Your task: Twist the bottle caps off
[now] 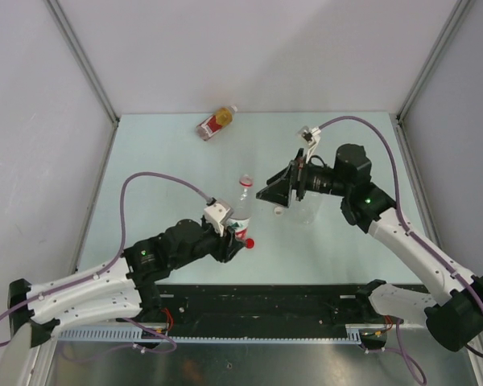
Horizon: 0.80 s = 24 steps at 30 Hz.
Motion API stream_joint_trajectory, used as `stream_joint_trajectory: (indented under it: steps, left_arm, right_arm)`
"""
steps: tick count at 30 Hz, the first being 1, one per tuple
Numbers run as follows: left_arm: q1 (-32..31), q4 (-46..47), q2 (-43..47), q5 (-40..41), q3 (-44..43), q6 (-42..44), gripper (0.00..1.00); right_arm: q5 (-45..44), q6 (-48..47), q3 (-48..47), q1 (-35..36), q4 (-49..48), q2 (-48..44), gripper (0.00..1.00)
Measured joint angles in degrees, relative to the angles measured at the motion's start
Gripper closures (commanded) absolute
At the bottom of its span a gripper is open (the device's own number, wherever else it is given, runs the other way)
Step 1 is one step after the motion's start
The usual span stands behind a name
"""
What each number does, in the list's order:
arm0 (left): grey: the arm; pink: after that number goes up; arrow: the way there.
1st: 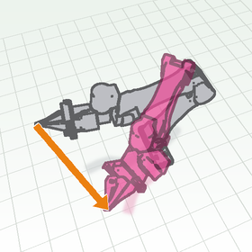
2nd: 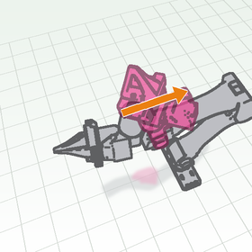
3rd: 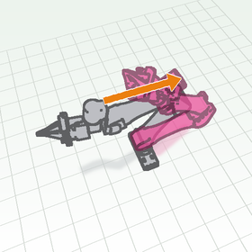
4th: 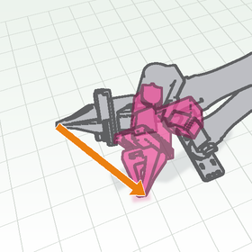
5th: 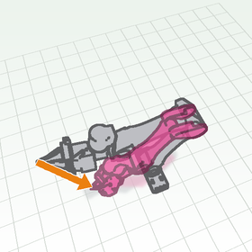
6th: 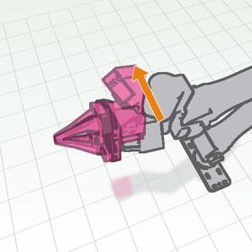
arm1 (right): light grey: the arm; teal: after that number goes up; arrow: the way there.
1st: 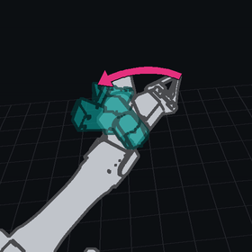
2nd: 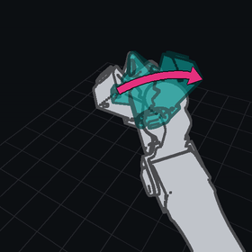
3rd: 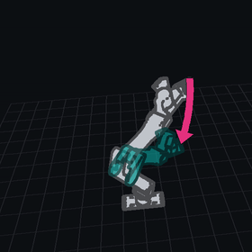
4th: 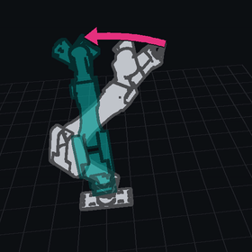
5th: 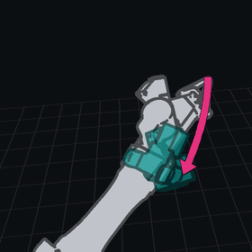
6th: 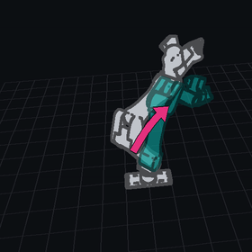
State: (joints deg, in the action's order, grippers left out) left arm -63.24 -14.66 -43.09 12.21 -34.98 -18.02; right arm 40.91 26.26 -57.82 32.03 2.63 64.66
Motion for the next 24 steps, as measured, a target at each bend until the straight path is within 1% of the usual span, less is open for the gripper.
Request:
stream_joint_trajectory:
  steps: [5,7,9,10,12,14,17,18,19,22,24]
  left_arm:
    - [0.00,2.12,-2.91,-9.03,-2.64,2.29,0.82]
    - [0.00,2.99,-3.85,-11.45,-3.37,3.08,0.82]
    - [0.00,3.43,-4.66,-13.14,-3.96,3.58,0.82]
    - [0.00,3.52,-5.07,-13.97,-4.22,3.74,0.83]
    - [0.00,3.67,-5.86,-15.08,-4.63,4.15,0.83]
    - [0.00,3.85,-6.45,-15.91,-4.92,4.57,0.83]
    - [0.00,3.89,-6.78,-16.41,-4.98,4.63,0.83]
    - [0.00,3.89,-6.78,-16.48,-4.98,4.66,0.83]
    - [0.00,3.89,-6.75,-16.46,-5.01,4.66,0.82]
    - [0.00,3.85,-6.67,-16.48,-5.01,4.52,0.80]
    - [0.00,3.78,-6.45,-16.35,-5.01,4.26,0.77]
  right_arm:
    - [5.20,5.86,-0.07,-1.29,-9.27,-1.75,0.01]
    - [6.29,7.37,-0.07,-1.40,-11.50,-1.90,0.03]
    - [7.04,8.63,-0.07,-1.42,-12.87,-1.90,0.08]
    - [7.41,9.09,-0.09,-1.42,-13.29,-1.90,0.15]
    - [7.82,9.73,-0.09,-1.42,-14.12,-1.90,0.31]
    - [8.24,10.58,-0.07,-1.42,-14.88,-1.88,0.45]
    - [8.72,11.50,-0.09,-1.42,-15.61,-1.86,0.56]
    - [8.94,11.72,-0.09,-1.40,-15.87,-1.81,0.62]
    - [9.20,11.93,-0.09,-1.40,-16.13,-1.73,0.68]
    - [9.53,11.47,-0.09,-1.38,-16.74,-1.46,0.93]
    - [9.49,10.60,-0.09,-1.42,-17.07,-1.38,0.98]
